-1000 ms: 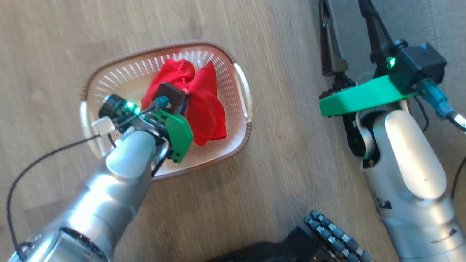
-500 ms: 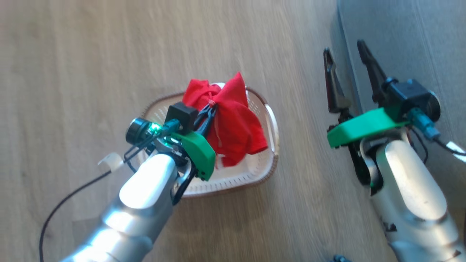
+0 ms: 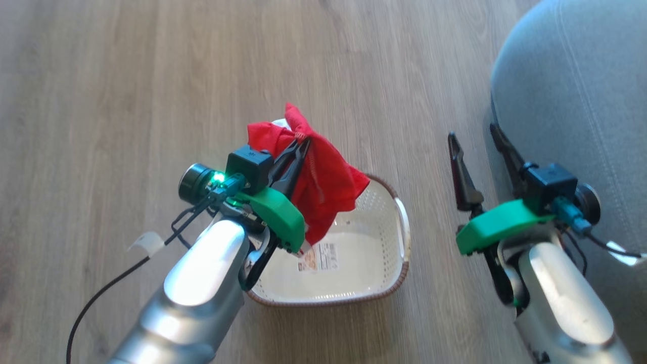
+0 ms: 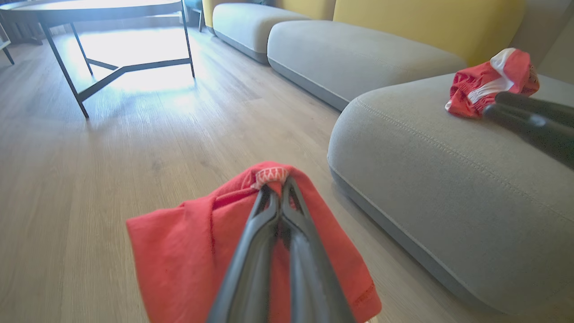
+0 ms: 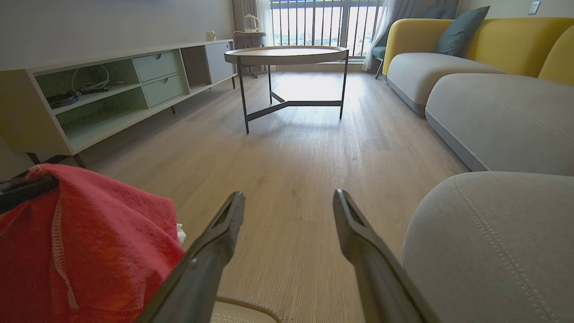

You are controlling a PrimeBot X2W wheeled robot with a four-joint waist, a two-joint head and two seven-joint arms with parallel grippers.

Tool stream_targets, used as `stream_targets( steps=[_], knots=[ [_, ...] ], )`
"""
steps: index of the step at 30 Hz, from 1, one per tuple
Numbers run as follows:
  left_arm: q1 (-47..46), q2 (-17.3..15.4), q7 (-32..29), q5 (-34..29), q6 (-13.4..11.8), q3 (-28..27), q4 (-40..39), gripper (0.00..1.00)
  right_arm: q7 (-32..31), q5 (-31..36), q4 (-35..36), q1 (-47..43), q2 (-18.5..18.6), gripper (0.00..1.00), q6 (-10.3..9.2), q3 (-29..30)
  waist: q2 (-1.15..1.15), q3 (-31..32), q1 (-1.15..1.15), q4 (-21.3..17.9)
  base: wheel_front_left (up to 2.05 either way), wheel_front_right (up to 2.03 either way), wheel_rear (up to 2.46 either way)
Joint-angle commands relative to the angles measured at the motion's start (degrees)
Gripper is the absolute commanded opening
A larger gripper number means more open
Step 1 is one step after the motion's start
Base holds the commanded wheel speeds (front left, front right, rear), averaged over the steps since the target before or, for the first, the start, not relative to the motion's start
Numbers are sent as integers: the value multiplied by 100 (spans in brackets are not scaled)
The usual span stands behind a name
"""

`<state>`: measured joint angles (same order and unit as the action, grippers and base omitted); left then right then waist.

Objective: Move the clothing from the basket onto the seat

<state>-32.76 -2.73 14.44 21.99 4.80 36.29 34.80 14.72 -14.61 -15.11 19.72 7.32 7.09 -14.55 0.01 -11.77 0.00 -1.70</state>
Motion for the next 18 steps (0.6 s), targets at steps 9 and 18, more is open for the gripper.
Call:
stream_targets(
  steps=[9,18],
  knots=[
    [-300,-109,55,-111,33,-387,-848,0,28,-20,141,-297,-29,100,40,-38,-1,390,0,185,0,0,0],
    [-628,-136,18,-210,-47,-375,-1505,0,28,-24,109,-422,-106,100,40,-68,-1,519,0,197,0,0,0]
  ],
)
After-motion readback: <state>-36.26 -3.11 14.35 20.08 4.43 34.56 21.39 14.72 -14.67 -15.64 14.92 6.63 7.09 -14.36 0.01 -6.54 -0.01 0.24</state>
